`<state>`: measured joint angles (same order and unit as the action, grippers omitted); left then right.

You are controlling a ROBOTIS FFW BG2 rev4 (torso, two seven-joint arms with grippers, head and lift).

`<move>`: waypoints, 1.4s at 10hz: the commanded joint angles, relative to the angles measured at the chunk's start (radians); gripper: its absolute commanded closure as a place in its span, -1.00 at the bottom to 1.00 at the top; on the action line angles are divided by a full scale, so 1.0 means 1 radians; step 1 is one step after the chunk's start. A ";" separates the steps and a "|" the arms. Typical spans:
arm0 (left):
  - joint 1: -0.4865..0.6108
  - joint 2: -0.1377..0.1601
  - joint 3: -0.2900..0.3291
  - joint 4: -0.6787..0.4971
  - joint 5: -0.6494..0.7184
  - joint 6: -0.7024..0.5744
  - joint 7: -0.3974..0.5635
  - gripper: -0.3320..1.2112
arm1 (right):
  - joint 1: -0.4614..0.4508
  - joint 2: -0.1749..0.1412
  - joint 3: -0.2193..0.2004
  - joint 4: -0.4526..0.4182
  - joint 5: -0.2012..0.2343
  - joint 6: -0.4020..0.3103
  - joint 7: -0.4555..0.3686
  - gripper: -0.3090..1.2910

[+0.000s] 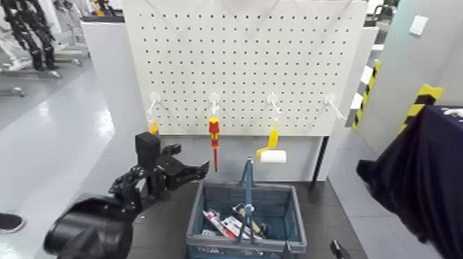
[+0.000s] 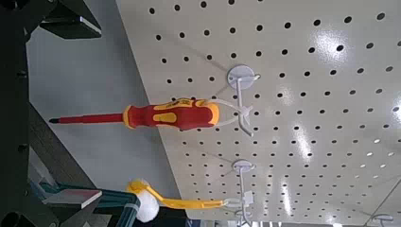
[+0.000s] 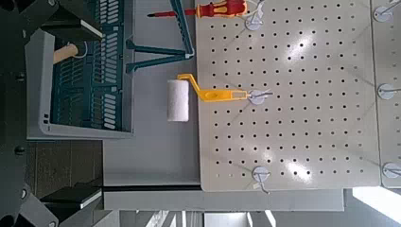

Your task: Put the red screwdriver into the crate.

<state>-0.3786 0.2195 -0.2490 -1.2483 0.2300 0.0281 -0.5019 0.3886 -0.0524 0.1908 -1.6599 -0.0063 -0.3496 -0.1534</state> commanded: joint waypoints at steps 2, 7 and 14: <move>-0.092 -0.009 -0.027 0.116 0.015 -0.043 -0.023 -0.43 | -0.002 0.000 0.003 0.000 -0.003 0.001 0.000 -0.44; -0.258 -0.035 -0.112 0.313 0.025 -0.086 -0.116 -0.42 | -0.007 -0.001 0.010 0.003 -0.004 0.001 0.000 -0.44; -0.407 -0.086 -0.151 0.573 0.089 -0.183 -0.182 -0.38 | -0.020 -0.004 0.027 0.008 -0.006 0.001 0.003 -0.43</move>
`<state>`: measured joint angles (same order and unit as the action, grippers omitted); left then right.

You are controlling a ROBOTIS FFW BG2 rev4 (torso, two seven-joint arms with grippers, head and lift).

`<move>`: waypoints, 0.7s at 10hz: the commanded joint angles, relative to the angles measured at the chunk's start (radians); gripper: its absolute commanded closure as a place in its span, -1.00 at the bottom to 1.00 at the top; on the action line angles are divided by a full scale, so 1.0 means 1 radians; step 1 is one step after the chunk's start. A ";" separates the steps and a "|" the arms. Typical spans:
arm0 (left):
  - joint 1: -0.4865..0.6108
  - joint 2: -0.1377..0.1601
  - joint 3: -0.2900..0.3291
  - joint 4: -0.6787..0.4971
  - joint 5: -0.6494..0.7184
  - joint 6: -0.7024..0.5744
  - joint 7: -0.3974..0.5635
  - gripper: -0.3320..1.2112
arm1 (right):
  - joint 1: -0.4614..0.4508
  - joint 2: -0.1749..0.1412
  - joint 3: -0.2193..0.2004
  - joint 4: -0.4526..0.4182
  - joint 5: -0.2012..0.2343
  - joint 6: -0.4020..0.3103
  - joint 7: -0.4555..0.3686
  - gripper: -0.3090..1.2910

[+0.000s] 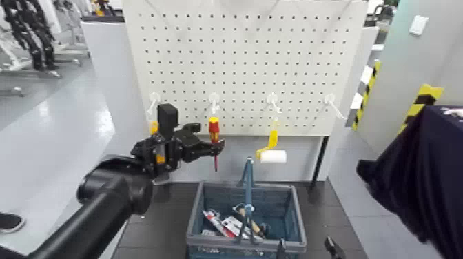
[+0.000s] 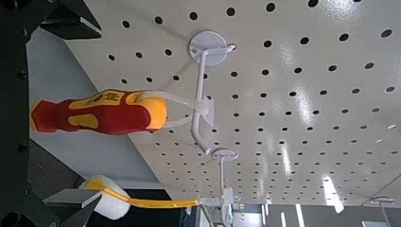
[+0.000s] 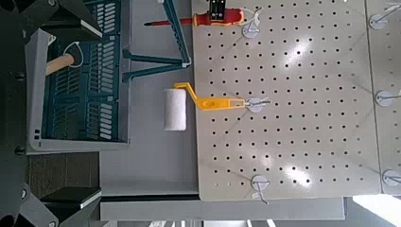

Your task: Put the red screwdriver into the crate.

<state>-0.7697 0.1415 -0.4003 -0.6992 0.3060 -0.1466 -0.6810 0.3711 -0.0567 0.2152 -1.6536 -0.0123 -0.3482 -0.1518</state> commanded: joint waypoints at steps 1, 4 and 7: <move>-0.019 -0.011 -0.003 0.035 0.021 -0.013 -0.006 -0.18 | -0.003 -0.002 0.003 0.003 -0.002 0.000 0.001 -0.44; -0.026 -0.016 -0.005 0.060 0.051 -0.002 -0.015 0.69 | -0.003 0.000 0.003 0.003 -0.002 -0.005 0.001 -0.43; -0.028 -0.017 -0.003 0.063 0.059 -0.010 -0.015 0.91 | -0.003 -0.002 0.001 0.003 -0.002 -0.009 0.001 -0.43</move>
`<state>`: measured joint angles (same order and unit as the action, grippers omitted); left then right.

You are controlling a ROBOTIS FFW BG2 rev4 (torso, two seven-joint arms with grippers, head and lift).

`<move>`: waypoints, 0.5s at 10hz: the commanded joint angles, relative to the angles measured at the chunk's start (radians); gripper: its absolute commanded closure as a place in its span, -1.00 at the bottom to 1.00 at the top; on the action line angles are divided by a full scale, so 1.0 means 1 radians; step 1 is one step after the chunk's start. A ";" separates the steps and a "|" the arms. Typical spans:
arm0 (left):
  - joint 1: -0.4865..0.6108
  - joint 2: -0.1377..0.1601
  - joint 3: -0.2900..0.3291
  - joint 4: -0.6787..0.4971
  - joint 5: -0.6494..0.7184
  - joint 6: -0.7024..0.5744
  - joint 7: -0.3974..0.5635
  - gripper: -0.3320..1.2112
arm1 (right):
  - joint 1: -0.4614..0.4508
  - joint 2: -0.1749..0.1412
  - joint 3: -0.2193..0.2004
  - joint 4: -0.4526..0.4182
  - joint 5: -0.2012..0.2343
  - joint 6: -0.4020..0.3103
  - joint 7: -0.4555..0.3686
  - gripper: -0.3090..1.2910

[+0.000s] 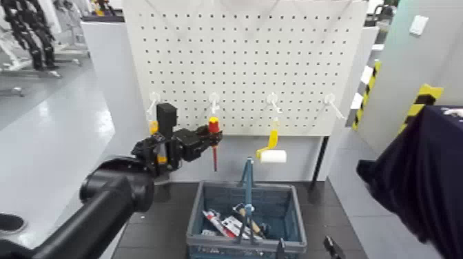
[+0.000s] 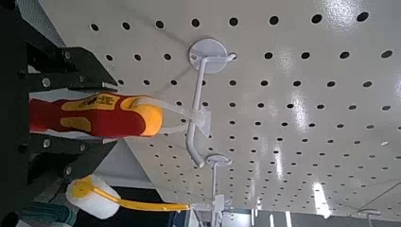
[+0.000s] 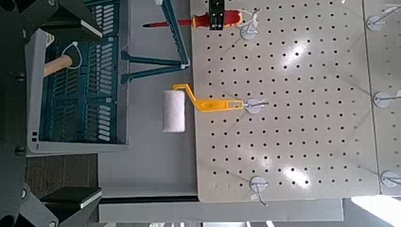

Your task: Put the red screwdriver into the crate.

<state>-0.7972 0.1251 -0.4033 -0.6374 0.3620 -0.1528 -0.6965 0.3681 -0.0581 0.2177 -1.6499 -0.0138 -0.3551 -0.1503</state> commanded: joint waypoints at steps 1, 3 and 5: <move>0.000 -0.001 0.001 0.001 0.003 -0.010 0.000 0.91 | -0.001 0.000 -0.001 -0.001 0.000 -0.002 0.000 -0.43; 0.007 -0.001 0.000 -0.002 0.006 -0.022 -0.006 0.91 | 0.000 0.000 -0.006 -0.001 0.000 -0.004 0.000 -0.43; 0.024 0.002 -0.002 -0.048 0.005 -0.007 -0.018 0.91 | 0.002 0.000 -0.011 -0.001 0.000 -0.005 0.000 -0.43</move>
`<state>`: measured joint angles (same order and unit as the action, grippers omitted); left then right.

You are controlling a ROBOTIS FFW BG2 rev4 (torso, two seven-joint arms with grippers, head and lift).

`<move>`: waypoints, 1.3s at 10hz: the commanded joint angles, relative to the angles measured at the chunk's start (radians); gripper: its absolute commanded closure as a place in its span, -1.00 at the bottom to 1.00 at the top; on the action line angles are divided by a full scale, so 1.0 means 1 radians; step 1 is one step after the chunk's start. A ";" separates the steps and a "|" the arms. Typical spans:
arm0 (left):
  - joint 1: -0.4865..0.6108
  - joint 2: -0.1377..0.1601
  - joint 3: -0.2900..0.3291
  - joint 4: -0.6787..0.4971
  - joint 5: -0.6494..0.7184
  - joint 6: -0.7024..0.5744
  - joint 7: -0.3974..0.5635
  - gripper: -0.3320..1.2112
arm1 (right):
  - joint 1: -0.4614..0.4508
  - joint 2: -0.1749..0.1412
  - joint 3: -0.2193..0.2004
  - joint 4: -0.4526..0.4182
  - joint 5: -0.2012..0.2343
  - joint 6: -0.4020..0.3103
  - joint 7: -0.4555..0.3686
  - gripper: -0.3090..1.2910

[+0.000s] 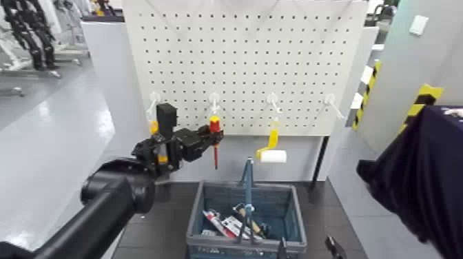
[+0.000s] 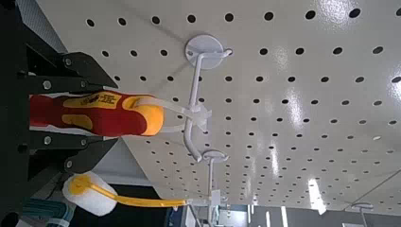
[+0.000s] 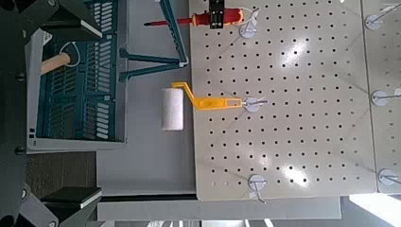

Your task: Put the red screwdriver into the crate.

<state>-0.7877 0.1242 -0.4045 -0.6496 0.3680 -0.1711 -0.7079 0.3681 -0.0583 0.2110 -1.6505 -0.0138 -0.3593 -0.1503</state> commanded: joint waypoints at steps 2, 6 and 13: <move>0.064 0.017 0.013 -0.134 -0.008 0.054 -0.010 0.91 | 0.003 0.000 -0.007 0.000 0.000 0.000 0.000 -0.43; 0.203 0.058 0.082 -0.449 -0.049 0.203 0.027 0.91 | 0.005 0.000 -0.005 0.000 0.002 0.006 0.000 -0.43; 0.446 0.084 0.171 -0.838 0.028 0.479 0.143 0.91 | 0.011 0.002 -0.008 -0.006 0.002 0.011 0.000 -0.43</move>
<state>-0.3618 0.2081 -0.2381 -1.4727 0.3764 0.2944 -0.5637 0.3790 -0.0565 0.2025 -1.6566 -0.0123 -0.3482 -0.1503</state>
